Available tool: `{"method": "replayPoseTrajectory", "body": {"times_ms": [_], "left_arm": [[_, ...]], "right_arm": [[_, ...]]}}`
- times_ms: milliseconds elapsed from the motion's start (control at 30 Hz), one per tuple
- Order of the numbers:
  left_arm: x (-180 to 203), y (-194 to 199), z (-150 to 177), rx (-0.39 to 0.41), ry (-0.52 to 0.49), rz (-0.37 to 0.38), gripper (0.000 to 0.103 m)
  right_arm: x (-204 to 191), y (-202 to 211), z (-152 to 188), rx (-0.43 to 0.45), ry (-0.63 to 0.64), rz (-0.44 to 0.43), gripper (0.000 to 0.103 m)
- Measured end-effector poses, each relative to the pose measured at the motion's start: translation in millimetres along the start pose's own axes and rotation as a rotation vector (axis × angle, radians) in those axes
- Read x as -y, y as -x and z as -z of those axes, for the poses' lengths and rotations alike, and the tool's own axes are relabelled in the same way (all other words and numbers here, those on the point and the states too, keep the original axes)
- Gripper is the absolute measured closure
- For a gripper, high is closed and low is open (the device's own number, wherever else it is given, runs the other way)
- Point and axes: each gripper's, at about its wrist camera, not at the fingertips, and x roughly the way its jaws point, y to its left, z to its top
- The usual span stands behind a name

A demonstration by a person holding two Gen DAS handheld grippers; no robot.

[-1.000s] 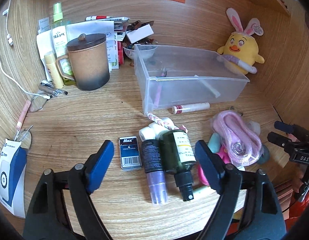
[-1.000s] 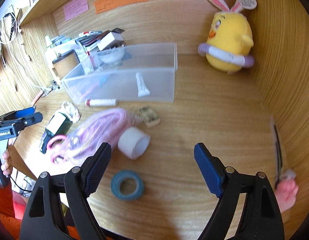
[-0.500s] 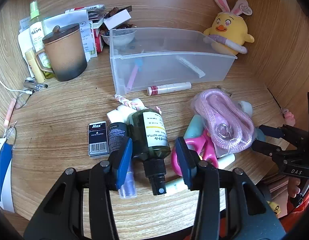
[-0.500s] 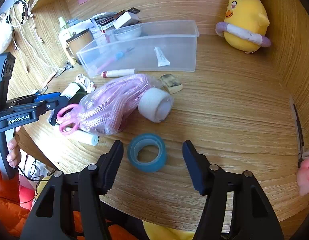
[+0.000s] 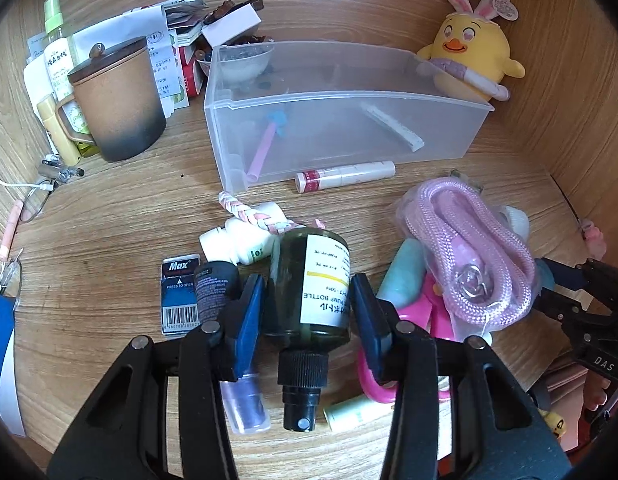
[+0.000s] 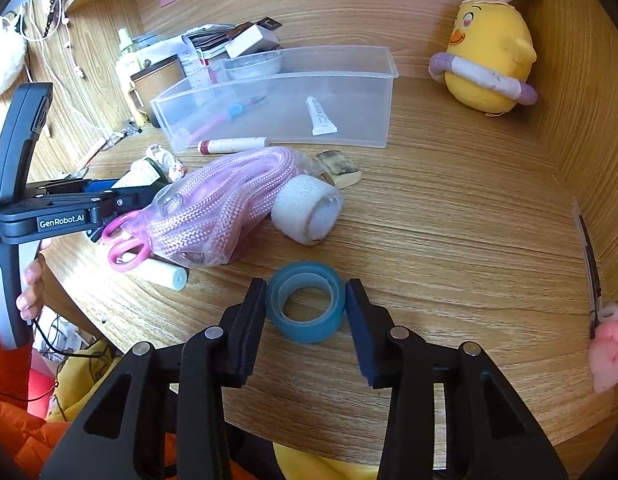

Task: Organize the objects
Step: 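Grasp the dark green bottle with the left tool while the right tool grasps the blue tape roll, then carry the green bottle and blue tape into the clear box and release both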

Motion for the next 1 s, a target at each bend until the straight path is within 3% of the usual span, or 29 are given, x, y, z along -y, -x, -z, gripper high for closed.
{"method": "replayPoseTrajectory", "body": {"times_ms": [433, 1000], "left_arm": [[-6, 31, -22, 0.119, 0.017, 0.034, 0.062], [-28, 68, -77, 0.306, 0.048, 0.013, 0.062]], "right_arm": [[17, 16, -26, 0.08, -0.023, 0.054, 0.066], [13, 17, -101, 0.216, -0.038, -0.013, 0.066]]}}
